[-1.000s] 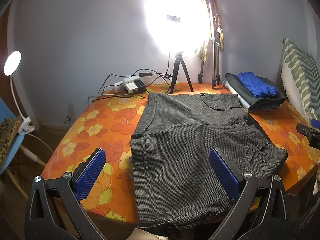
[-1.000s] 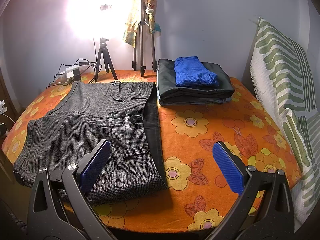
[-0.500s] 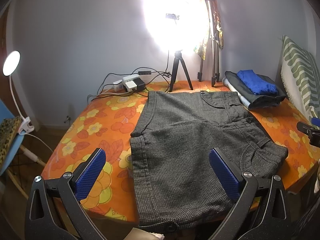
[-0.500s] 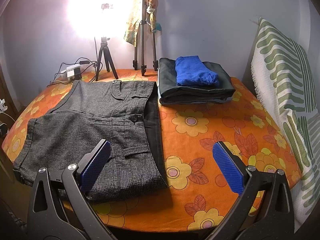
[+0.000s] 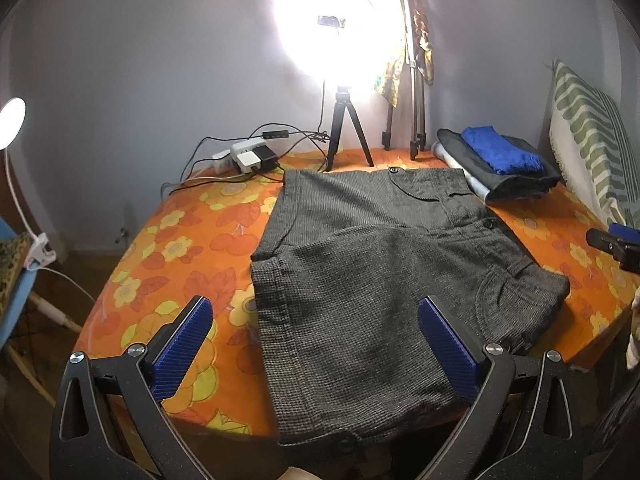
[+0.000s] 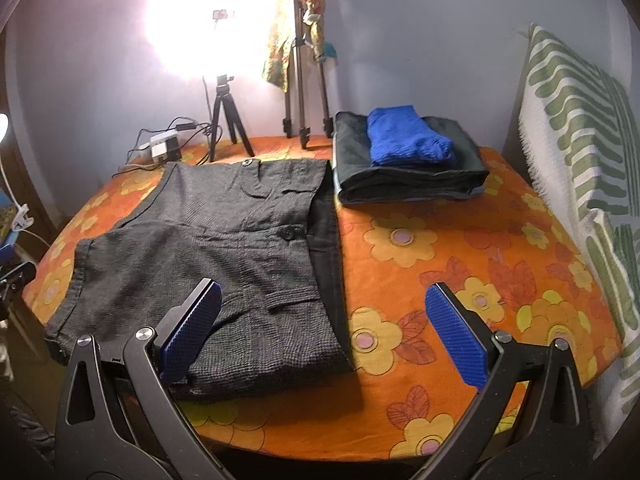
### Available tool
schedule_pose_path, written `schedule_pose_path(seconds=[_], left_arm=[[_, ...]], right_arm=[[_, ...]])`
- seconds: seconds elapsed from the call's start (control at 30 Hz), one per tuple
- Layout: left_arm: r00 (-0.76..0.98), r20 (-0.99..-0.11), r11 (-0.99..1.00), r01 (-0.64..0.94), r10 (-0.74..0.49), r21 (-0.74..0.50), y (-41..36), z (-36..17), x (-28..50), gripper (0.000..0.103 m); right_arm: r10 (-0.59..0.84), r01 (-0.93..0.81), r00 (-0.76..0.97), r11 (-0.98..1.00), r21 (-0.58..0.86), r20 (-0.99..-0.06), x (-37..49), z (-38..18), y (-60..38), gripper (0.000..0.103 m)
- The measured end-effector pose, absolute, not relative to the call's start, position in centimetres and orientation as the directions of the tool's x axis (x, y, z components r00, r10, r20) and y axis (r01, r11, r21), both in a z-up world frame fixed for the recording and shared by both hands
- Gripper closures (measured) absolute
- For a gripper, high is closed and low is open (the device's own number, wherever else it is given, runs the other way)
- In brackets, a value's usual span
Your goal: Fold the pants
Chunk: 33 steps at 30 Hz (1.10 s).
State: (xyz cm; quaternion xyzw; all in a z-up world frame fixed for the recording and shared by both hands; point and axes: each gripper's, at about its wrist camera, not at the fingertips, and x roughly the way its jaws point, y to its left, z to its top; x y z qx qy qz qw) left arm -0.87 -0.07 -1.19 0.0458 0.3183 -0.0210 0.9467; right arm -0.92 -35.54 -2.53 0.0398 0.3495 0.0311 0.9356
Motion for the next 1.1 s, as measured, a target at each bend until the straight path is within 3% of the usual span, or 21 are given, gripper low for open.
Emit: schedule_pose_path(seconds=[0.23,0.47,0.93,1.1], left_arm=[[0.779,-0.627,0.987,0.099,0.002,0.127,0.0,-2.6,-1.1,0.013],[0.768,-0.64,0.981,0.108,0.02,0.159,-0.3,-3.5,-1.4,0.013],[0.741,-0.671,0.98,0.143,-0.016,0.135,-0.2,-3.9,-3.6,0.013],[0.722,-0.691,0.966,0.2,-0.034,0.161,0.3,-4.3,-4.9,0.013]], right_arm=[[0.159,-0.056,0.729,0.983,0.174,-0.666,-0.6,-2.7,-36.0,0.0],[0.203,-0.052,0.671,0.972,0.228,-0.713,0.6,-3.2,-35.9,0.0],[0.298,-0.165,0.675,0.952,0.256,-0.675,-0.7,-2.1,-33.9,0.0],[0.219,-0.158,0.661,0.976,0.152,-0.718,-0.6,-3.3,-33.4,0.0]])
